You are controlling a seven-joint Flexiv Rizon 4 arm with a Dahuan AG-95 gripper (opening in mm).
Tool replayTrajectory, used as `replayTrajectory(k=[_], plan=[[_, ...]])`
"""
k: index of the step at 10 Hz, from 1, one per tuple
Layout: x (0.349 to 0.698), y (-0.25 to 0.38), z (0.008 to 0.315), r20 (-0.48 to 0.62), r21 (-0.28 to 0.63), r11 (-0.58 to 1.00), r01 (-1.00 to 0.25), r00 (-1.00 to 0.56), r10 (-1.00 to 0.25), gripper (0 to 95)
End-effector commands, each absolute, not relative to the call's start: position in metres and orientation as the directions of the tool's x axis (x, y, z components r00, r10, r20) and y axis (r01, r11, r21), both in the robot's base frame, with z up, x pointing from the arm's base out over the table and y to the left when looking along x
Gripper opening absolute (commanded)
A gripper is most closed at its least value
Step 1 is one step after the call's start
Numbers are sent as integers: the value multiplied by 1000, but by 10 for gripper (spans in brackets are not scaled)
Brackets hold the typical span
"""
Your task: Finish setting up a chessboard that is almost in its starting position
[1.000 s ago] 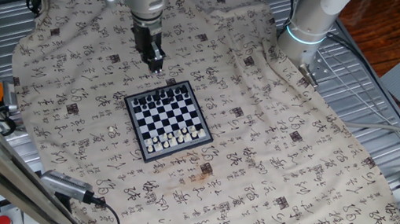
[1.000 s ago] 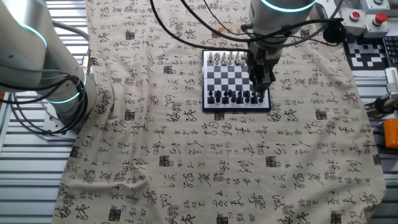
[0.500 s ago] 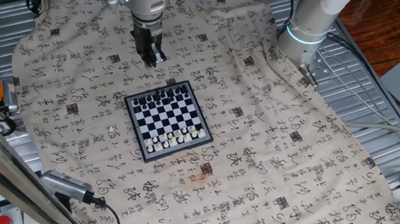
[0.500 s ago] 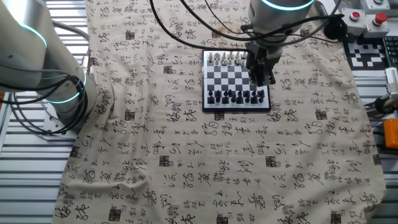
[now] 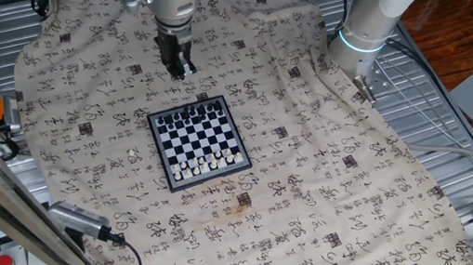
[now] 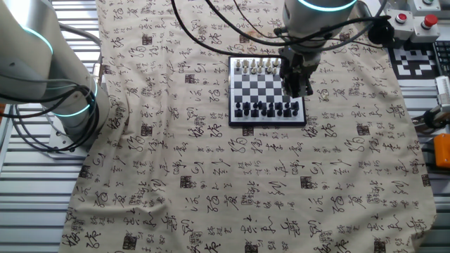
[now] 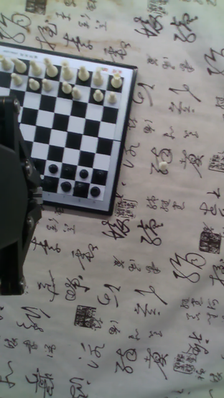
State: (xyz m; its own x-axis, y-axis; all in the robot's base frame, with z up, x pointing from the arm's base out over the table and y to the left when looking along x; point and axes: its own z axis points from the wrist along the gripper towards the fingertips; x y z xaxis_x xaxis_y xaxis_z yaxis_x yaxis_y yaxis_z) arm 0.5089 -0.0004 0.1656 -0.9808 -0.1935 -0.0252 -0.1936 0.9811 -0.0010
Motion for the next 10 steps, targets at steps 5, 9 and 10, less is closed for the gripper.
replayTrajectory(k=[5, 9, 10], plan=[[578, 14, 143, -11, 8, 975, -222, -975, -222, 0], [593, 21, 128, -12, 9, 974, -225, -974, -225, 0], [597, 23, 126, -11, 10, 975, -221, -975, -221, 0]])
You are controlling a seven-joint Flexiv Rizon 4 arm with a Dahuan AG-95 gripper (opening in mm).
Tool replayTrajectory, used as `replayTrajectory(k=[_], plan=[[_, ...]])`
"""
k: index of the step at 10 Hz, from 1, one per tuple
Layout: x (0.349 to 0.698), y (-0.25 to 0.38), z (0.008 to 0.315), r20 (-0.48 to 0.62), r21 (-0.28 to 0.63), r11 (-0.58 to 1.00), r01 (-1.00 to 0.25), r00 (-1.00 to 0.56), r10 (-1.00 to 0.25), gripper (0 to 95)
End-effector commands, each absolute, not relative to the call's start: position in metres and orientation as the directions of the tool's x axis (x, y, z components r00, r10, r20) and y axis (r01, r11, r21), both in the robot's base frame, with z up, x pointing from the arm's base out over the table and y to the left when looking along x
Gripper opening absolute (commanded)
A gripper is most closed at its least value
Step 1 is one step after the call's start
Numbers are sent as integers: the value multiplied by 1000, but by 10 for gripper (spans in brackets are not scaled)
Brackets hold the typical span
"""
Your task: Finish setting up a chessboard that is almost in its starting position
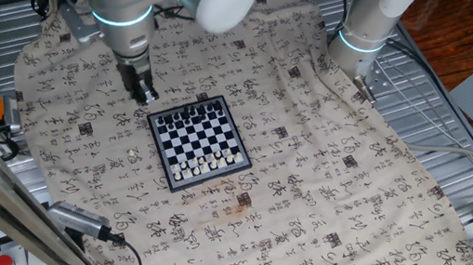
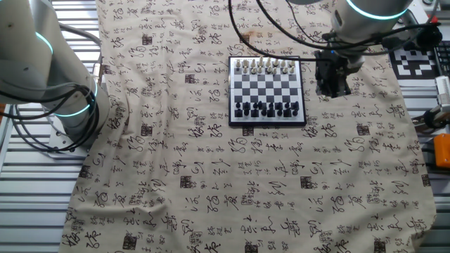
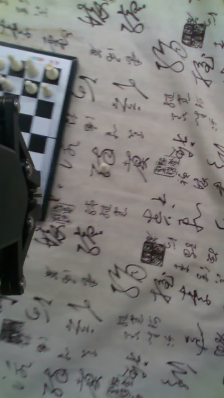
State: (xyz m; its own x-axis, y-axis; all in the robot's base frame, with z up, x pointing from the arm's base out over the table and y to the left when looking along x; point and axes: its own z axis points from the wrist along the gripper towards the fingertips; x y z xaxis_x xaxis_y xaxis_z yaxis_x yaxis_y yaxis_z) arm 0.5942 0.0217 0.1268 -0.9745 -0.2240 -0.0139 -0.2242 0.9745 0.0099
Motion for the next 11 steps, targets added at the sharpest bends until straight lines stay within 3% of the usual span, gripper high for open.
replayTrajectory(k=[1, 11], plan=[[600, 25, 124, -10, 10, 976, -217, -976, -217, 0], [615, 40, 111, -16, 12, 976, -220, -976, -219, 0]])
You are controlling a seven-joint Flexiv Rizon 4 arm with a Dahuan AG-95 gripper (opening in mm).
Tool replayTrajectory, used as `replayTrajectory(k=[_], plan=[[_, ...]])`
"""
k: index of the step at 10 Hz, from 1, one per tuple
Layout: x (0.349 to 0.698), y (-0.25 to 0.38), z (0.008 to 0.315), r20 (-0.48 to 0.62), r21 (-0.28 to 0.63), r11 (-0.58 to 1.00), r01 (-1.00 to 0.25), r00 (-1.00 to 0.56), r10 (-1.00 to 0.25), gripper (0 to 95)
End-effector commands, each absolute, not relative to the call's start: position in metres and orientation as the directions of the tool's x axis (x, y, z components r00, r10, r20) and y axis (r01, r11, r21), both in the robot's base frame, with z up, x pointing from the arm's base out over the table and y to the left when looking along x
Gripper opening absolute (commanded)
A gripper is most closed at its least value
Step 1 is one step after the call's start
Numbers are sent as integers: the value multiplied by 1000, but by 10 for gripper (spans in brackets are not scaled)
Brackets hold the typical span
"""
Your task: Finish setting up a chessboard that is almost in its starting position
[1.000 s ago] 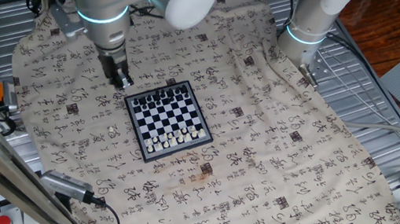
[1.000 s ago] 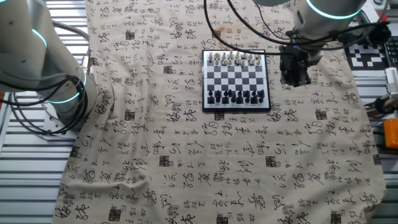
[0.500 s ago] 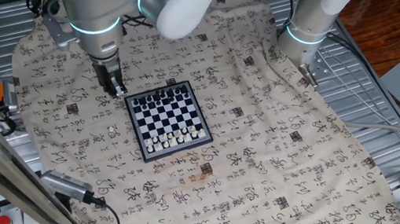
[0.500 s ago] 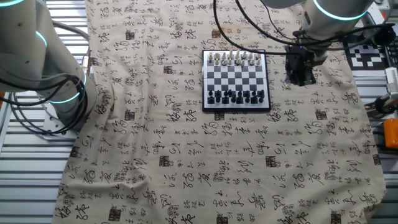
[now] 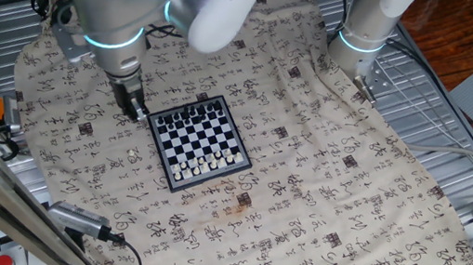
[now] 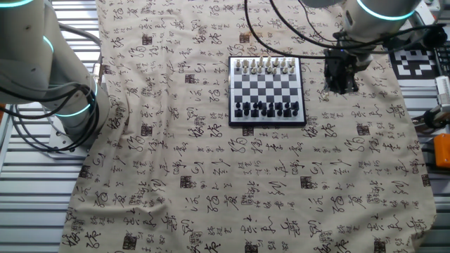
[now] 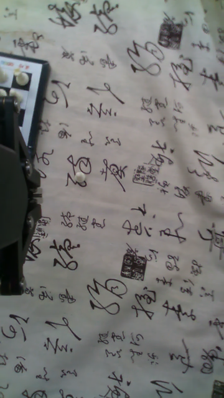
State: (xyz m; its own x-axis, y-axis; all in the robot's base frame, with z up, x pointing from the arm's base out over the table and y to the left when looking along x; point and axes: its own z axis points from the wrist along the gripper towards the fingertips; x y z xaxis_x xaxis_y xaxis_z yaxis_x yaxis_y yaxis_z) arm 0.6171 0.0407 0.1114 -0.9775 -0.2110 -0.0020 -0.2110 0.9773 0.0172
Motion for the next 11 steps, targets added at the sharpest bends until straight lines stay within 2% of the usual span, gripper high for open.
replayTrajectory(k=[1, 11], plan=[[615, 40, 111, -20, 15, 975, -221, -975, -221, 0], [615, 40, 111, -16, 8, 968, -251, -968, -251, 0]])
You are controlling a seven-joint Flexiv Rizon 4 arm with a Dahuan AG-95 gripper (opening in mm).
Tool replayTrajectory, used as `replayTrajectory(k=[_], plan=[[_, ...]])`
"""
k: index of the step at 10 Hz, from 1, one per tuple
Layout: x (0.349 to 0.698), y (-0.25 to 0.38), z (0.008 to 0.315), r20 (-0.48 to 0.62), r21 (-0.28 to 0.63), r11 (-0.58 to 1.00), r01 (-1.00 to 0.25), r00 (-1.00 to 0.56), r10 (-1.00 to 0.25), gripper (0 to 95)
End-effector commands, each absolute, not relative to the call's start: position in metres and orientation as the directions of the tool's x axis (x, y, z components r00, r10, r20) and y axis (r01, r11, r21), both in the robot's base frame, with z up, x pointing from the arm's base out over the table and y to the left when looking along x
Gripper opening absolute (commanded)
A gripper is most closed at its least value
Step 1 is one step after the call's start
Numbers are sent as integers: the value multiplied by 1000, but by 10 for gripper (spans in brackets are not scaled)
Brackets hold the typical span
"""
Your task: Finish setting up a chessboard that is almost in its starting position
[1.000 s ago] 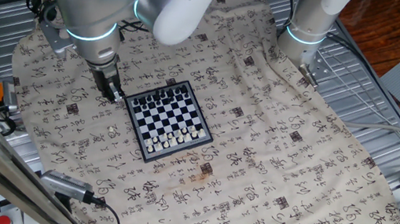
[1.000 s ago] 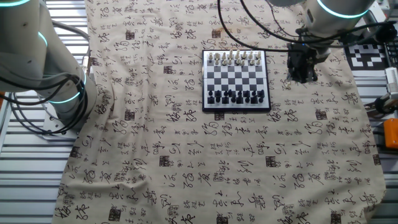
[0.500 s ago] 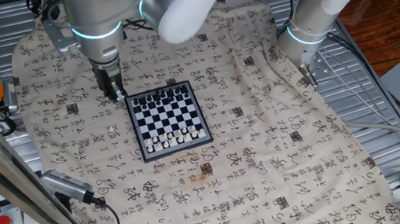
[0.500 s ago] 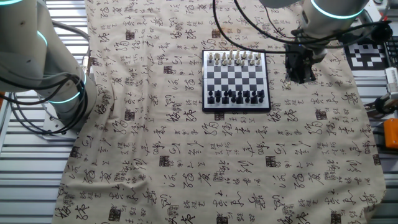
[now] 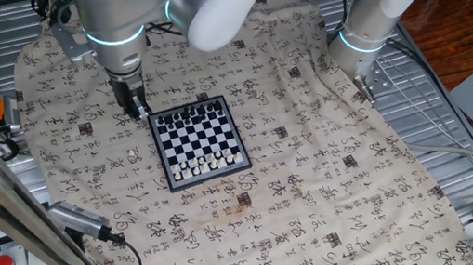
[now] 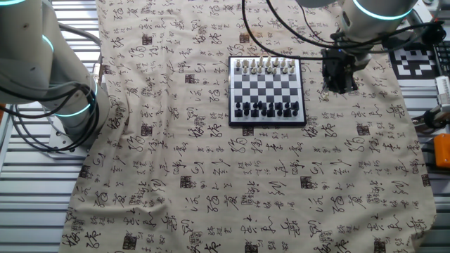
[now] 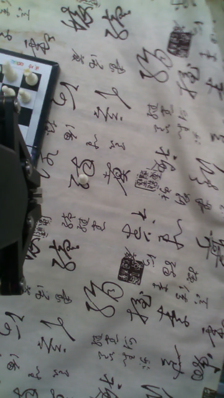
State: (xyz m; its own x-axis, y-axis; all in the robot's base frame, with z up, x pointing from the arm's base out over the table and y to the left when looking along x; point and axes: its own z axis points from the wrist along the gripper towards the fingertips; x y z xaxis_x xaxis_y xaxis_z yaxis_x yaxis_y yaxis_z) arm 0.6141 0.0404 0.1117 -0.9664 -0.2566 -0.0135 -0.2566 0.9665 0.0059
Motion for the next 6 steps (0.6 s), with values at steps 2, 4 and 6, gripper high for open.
replayTrajectory(k=[2, 4, 6], plan=[[615, 40, 111, -24, 11, 966, -257, -966, -257, 0], [617, 41, 111, -23, 16, 964, -267, -964, -266, 190], [624, 47, 102, -27, 15, 963, -268, -963, -267, 380]])
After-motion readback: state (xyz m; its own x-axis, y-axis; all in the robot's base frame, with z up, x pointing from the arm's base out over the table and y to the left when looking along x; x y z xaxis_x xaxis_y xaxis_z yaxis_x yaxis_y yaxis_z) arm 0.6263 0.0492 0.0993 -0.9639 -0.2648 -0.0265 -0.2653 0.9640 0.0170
